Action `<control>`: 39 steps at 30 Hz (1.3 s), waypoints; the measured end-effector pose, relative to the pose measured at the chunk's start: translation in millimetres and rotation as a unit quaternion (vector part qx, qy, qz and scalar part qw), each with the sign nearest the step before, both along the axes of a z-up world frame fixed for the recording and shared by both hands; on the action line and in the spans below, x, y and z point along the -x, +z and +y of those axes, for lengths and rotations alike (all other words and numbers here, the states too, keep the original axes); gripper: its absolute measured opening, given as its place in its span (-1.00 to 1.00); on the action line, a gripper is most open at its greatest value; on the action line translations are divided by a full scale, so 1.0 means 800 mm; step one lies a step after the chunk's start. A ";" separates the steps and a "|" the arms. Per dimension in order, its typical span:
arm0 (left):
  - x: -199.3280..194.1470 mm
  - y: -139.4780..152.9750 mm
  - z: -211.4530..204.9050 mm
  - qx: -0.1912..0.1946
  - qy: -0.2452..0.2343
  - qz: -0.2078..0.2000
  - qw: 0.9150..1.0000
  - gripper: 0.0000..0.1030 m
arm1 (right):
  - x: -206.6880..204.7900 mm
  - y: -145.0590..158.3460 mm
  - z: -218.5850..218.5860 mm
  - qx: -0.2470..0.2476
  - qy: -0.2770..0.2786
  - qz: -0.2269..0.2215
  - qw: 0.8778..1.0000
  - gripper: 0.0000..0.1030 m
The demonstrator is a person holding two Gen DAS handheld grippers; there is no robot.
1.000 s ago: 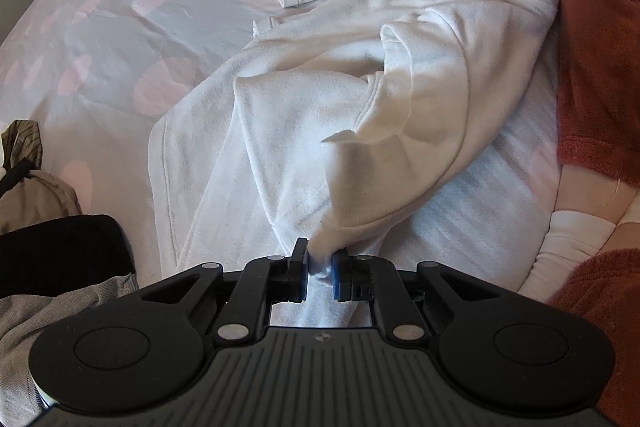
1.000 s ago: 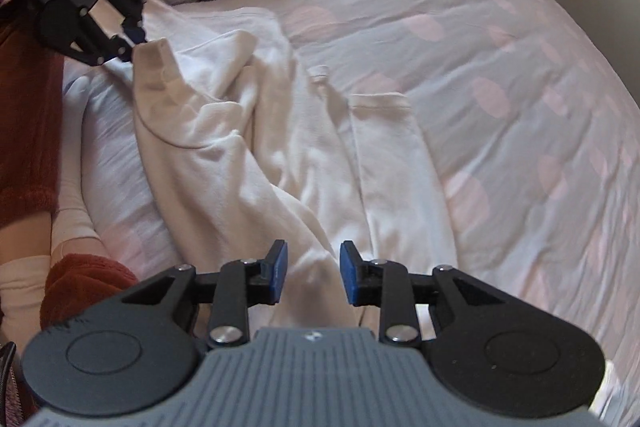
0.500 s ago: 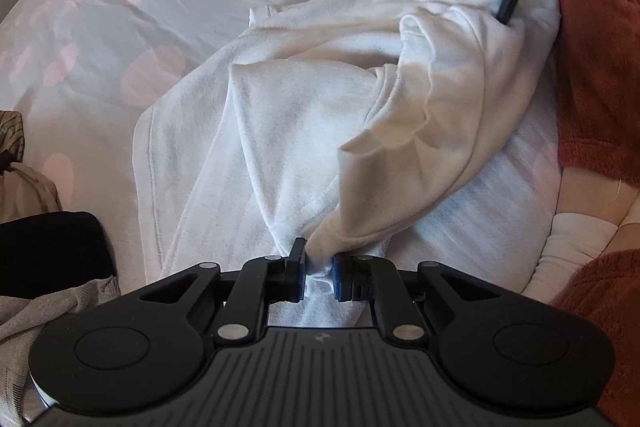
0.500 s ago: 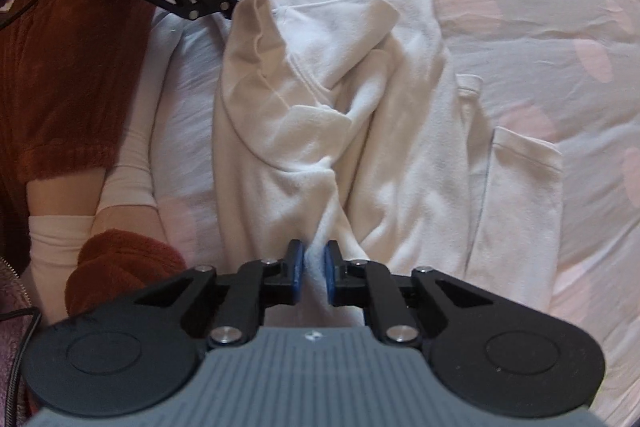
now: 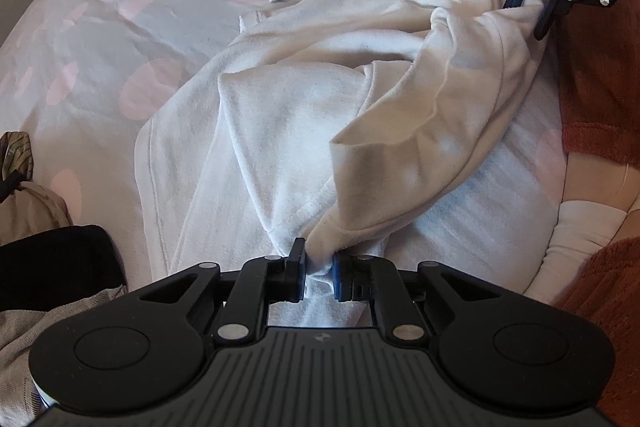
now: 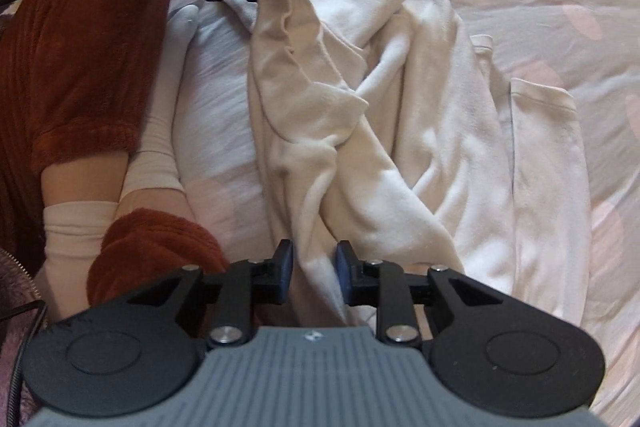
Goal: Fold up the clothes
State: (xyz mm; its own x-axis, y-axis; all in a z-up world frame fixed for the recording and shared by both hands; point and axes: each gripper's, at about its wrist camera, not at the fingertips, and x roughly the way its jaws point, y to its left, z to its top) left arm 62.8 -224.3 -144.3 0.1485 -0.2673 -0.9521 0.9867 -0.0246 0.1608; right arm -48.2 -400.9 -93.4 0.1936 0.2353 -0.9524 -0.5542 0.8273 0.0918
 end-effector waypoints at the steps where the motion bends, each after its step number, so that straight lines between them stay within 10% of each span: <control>1: 0.002 0.002 0.002 0.002 -0.002 -0.003 1.000 -0.81 | 0.003 0.000 0.002 0.002 -0.005 -0.005 1.000 -0.80; 10: 0.034 0.027 0.011 0.037 -0.057 -0.035 0.997 -0.81 | 0.060 0.052 -0.026 0.062 -0.110 -0.123 0.984 -0.83; 17: 0.042 0.036 -0.021 0.056 -0.117 -0.057 0.990 -0.15 | 0.097 0.045 -0.035 0.054 -0.164 -0.134 0.976 -0.83; 33: 0.021 -0.035 -0.056 -0.033 -0.113 0.015 0.993 -0.15 | 0.123 0.032 -0.034 0.016 -0.207 -0.147 0.967 -0.82; 39: 0.030 -0.020 -0.038 -0.023 -0.104 0.000 0.994 -0.61 | 0.121 0.030 -0.036 0.013 -0.214 -0.148 0.966 -0.82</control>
